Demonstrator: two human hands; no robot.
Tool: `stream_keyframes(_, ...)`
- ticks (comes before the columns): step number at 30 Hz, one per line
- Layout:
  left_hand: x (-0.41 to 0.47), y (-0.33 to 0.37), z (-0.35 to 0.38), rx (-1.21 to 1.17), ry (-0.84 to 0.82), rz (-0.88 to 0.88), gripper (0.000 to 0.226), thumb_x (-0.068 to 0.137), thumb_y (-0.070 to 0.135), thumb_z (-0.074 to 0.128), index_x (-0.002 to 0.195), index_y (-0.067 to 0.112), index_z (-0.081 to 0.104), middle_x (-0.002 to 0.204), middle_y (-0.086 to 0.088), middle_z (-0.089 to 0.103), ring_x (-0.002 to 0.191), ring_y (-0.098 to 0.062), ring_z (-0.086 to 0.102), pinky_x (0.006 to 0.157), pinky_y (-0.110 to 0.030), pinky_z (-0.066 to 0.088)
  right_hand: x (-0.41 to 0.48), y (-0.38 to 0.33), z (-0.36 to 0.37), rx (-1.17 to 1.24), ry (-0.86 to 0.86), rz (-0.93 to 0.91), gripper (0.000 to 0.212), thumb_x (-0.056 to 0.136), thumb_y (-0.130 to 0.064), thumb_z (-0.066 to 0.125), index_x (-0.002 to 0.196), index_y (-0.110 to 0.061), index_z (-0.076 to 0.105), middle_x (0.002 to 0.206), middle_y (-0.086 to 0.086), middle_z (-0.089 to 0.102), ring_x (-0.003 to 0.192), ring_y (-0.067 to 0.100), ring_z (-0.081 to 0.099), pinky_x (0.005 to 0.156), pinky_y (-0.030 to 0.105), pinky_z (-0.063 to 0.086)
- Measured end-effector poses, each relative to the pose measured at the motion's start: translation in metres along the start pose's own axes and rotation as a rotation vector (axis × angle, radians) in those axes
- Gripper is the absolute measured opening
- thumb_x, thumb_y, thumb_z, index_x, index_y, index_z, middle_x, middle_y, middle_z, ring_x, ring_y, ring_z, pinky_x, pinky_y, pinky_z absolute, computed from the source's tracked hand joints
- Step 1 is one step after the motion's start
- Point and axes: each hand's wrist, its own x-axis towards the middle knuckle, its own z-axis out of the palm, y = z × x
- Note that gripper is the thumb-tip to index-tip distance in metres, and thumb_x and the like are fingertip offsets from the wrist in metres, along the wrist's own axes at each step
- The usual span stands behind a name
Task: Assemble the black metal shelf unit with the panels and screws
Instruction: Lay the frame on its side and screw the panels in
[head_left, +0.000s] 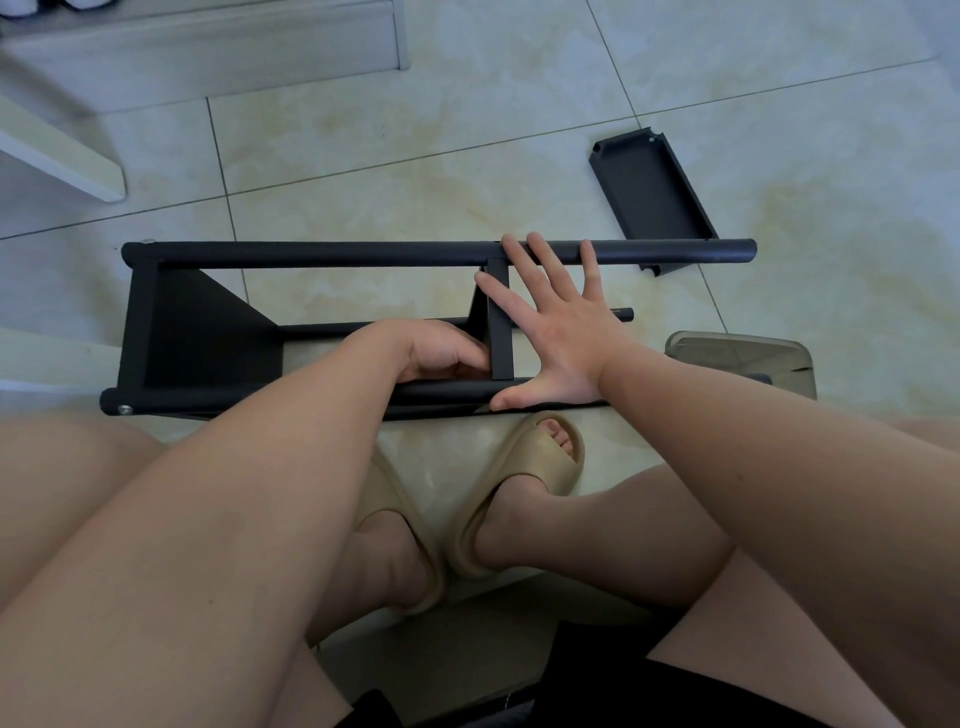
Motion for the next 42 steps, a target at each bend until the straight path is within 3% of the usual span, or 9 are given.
stream_keyframes(7, -0.0010, 0.0001, -0.0010, -0.092, -0.030, 0.027, 0.023, 0.092, 0.001, 0.054, 0.104, 0.009, 0.072, 0.101, -0.012, 0.071, 0.095, -0.027, 0.065, 0.097, -0.041, 0.049, 0.0003, 0.0002, 0.0013, -0.002, 0.004, 0.000, 0.128, 0.062, -0.104, 0.026, 0.162, -0.030, -0.002, 0.169, 0.011, -0.016, 0.154, 0.034, -0.017, 0.115, 0.073, -0.006)
stream_keyframes(11, -0.0002, 0.0017, 0.0001, -0.039, -0.002, -0.017, 0.029, 0.093, 0.014, 0.057, 0.117, 0.004, 0.071, 0.116, -0.015, 0.069, 0.103, -0.025, 0.064, 0.105, -0.042, 0.046, 0.0000, -0.0001, 0.0012, 0.004, 0.001, 0.002, 0.128, 0.061, -0.104, 0.028, 0.162, -0.031, -0.002, 0.169, 0.011, -0.015, 0.154, 0.034, -0.017, 0.115, 0.073, -0.008)
stream_keyframes(15, 0.0003, 0.0007, 0.0007, 0.004, 0.025, -0.017, 0.022, 0.090, 0.013, 0.061, 0.108, 0.009, 0.074, 0.102, -0.012, 0.073, 0.097, -0.026, 0.064, 0.099, -0.040, 0.049, -0.0002, -0.0009, 0.0009, 0.007, 0.001, 0.003, 0.128, 0.061, -0.103, 0.030, 0.162, -0.031, -0.002, 0.169, 0.011, -0.016, 0.154, 0.034, -0.017, 0.115, 0.072, -0.009)
stream_keyframes(18, -0.0002, 0.0006, 0.0000, -0.014, 0.015, 0.004, 0.023, 0.091, 0.008, 0.059, 0.106, 0.012, 0.076, 0.106, -0.014, 0.074, 0.097, -0.026, 0.066, 0.098, -0.040, 0.050, -0.0001, -0.0003, 0.0002, 0.008, -0.001, 0.003, 0.128, 0.061, -0.104, 0.029, 0.162, -0.031, -0.002, 0.169, 0.011, -0.016, 0.154, 0.034, -0.017, 0.115, 0.073, -0.009)
stream_keyframes(22, -0.0014, 0.0015, -0.0010, -0.083, -0.031, 0.010, 0.025, 0.091, 0.002, 0.053, 0.094, 0.013, 0.075, 0.093, -0.006, 0.073, 0.087, -0.020, 0.067, 0.084, -0.031, 0.054, -0.0004, -0.0004, 0.0005, 0.005, 0.001, 0.005, 0.128, 0.061, -0.104, 0.028, 0.162, -0.031, -0.002, 0.169, 0.011, -0.016, 0.155, 0.034, -0.016, 0.115, 0.073, -0.009)
stream_keyframes(26, -0.0013, 0.0027, 0.0014, 0.005, 0.019, -0.012, 0.014, 0.090, 0.012, 0.059, 0.087, 0.011, 0.073, 0.080, -0.003, 0.068, 0.080, -0.021, 0.060, 0.083, -0.034, 0.049, -0.0001, 0.0000, 0.0008, 0.004, 0.004, 0.005, 0.128, 0.061, -0.104, 0.028, 0.161, -0.031, -0.002, 0.169, 0.011, -0.016, 0.155, 0.034, -0.016, 0.115, 0.073, -0.008)
stream_keyframes(31, -0.0009, 0.0014, 0.0024, 0.008, 0.040, -0.010, 0.035, 0.091, 0.009, 0.060, 0.123, -0.002, 0.065, 0.108, -0.018, 0.068, 0.099, -0.030, 0.063, 0.097, -0.041, 0.048, 0.0004, -0.0004, 0.0009, 0.001, 0.003, 0.006, 0.128, 0.061, -0.104, 0.029, 0.161, -0.031, -0.002, 0.169, 0.011, -0.016, 0.155, 0.034, -0.017, 0.115, 0.073, -0.008)
stream_keyframes(36, -0.0013, 0.0021, 0.0011, -0.057, 0.006, 0.014, 0.038, 0.091, 0.001, 0.053, 0.128, -0.003, 0.061, 0.123, -0.024, 0.064, 0.109, -0.033, 0.061, 0.108, -0.047, 0.043, -0.0002, -0.0004, 0.0004, -0.001, 0.000, 0.004, 0.127, 0.062, -0.104, 0.028, 0.162, -0.031, -0.002, 0.169, 0.011, -0.015, 0.155, 0.034, -0.016, 0.115, 0.073, -0.008)
stream_keyframes(42, 0.0009, 0.0008, 0.0013, 0.025, 0.062, 0.012, 0.033, 0.088, 0.011, 0.062, 0.119, 0.000, 0.069, 0.108, -0.016, 0.071, 0.097, -0.026, 0.064, 0.099, -0.042, 0.049, -0.0005, -0.0006, -0.0009, 0.006, -0.007, 0.007, 0.128, 0.061, -0.103, 0.029, 0.162, -0.031, -0.002, 0.168, 0.011, -0.017, 0.154, 0.034, -0.018, 0.115, 0.073, -0.009)
